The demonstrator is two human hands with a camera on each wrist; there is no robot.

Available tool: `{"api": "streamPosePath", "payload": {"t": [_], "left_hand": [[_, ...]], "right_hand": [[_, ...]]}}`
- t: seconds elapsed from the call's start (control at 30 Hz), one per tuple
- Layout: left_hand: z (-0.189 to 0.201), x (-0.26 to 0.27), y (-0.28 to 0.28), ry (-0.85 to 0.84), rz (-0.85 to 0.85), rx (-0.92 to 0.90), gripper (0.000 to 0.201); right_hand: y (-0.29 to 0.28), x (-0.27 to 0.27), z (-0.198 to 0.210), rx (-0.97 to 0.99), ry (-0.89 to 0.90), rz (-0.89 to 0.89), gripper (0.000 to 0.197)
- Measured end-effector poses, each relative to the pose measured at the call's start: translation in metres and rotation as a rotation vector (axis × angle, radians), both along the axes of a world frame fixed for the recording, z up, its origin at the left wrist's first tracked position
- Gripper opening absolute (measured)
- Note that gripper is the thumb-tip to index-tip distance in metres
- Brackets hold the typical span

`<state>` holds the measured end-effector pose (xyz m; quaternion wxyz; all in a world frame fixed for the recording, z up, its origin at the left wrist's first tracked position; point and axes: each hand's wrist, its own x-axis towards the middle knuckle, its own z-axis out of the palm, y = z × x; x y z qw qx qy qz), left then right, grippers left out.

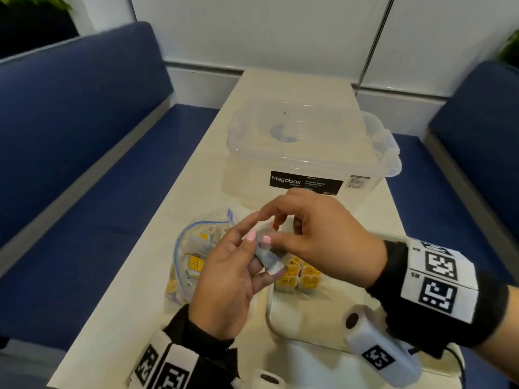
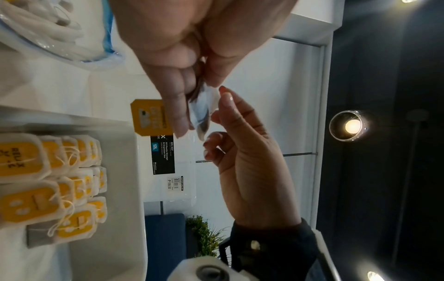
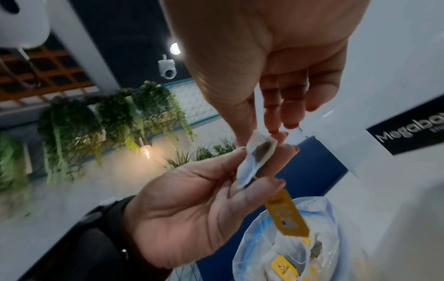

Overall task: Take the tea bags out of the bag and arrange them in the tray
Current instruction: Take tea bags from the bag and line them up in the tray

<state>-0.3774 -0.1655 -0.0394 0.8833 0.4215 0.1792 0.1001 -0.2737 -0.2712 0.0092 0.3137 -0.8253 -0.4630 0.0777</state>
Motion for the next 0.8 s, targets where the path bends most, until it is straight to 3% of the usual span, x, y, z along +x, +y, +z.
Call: {"api": "streamPosePath", "payload": {"t": [0.17, 0.3, 0.43, 0.53, 0.6, 0.7, 0.8], "left_hand": [[0.003, -0.004, -0.005, 0.017, -0.022, 0.088, 0.032], [0.004, -0.006, -0.006, 0.037, -0.012, 0.124, 0.035], [0.010, -0.007, -0.005, 0.004, 0.060, 0.067, 0.034], [0.020, -0.007, 0.002, -0.046, 0.103, -0.012, 0.031], [0.027, -0.007, 0.007, -0.066, 0.108, -0.047, 0.038], [0.032, -0.007, 0.012, -0.068, 0.132, -0.040, 0.049], [0.033, -0.006, 0.012, -0.062, 0.139, -0.002, 0.044]], "right_hand": [[0.004, 0.001, 0.005, -0.080, -0.055, -0.029, 0.003], [0.003, -0.002, 0.010, -0.057, -0.015, -0.031, 0.003], [0.004, -0.004, 0.010, 0.082, 0.109, -0.058, 0.008], [0.001, -0.007, 0.003, 0.131, 0.330, -0.077, 0.021], [-0.002, -0.010, -0.003, 0.065, 0.392, -0.012, 0.040], [-0.001, -0.021, -0.010, -0.132, 0.305, 0.112, 0.042], [0.003, -0.030, -0.016, -0.142, 0.312, 0.108, 0.033]]}}
